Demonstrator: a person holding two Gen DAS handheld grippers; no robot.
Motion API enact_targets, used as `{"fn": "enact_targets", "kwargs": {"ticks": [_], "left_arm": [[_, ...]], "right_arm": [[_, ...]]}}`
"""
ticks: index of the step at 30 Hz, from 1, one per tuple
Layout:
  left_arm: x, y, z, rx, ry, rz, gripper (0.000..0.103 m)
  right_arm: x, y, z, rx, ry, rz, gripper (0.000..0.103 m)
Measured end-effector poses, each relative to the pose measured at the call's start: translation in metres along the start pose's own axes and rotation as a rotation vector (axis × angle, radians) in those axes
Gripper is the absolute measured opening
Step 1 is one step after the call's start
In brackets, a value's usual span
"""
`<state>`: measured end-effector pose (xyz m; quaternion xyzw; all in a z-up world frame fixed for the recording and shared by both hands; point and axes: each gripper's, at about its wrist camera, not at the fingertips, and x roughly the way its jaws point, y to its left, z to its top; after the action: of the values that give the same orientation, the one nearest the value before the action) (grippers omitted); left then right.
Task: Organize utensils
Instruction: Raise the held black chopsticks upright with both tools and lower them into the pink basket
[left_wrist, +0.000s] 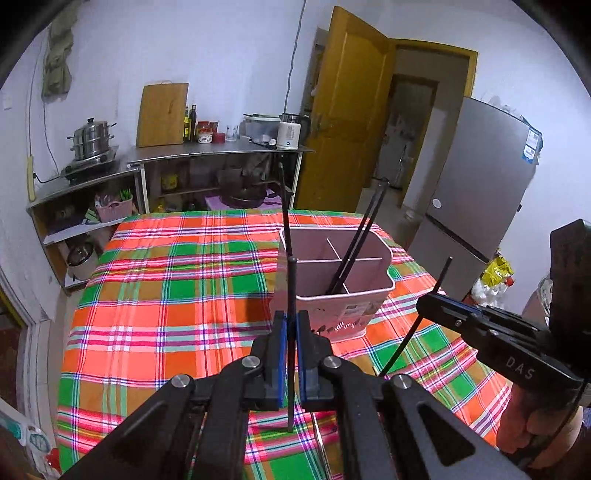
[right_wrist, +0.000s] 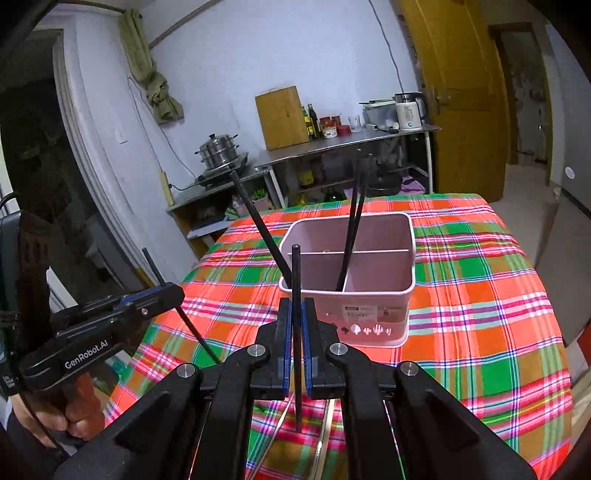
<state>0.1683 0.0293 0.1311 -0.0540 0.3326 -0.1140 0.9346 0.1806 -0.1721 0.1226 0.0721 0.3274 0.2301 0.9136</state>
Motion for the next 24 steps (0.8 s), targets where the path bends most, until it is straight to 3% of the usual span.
{"fn": "enact_targets", "kwargs": {"ticks": [14,24], "left_arm": [[-0.015,-0.009,0.004,0.008,0.016,-0.024,0.004],[-0.021,-0.007,0.048,-0.027,-0.023,-0.048,0.004]], "right_arm": [[-0.023,-0.002,0.0,-0.013,-0.026,-0.003,0.005],[-0.042,-0.011,0.032,-0.018,-0.111,-0.035,0.005]]}}
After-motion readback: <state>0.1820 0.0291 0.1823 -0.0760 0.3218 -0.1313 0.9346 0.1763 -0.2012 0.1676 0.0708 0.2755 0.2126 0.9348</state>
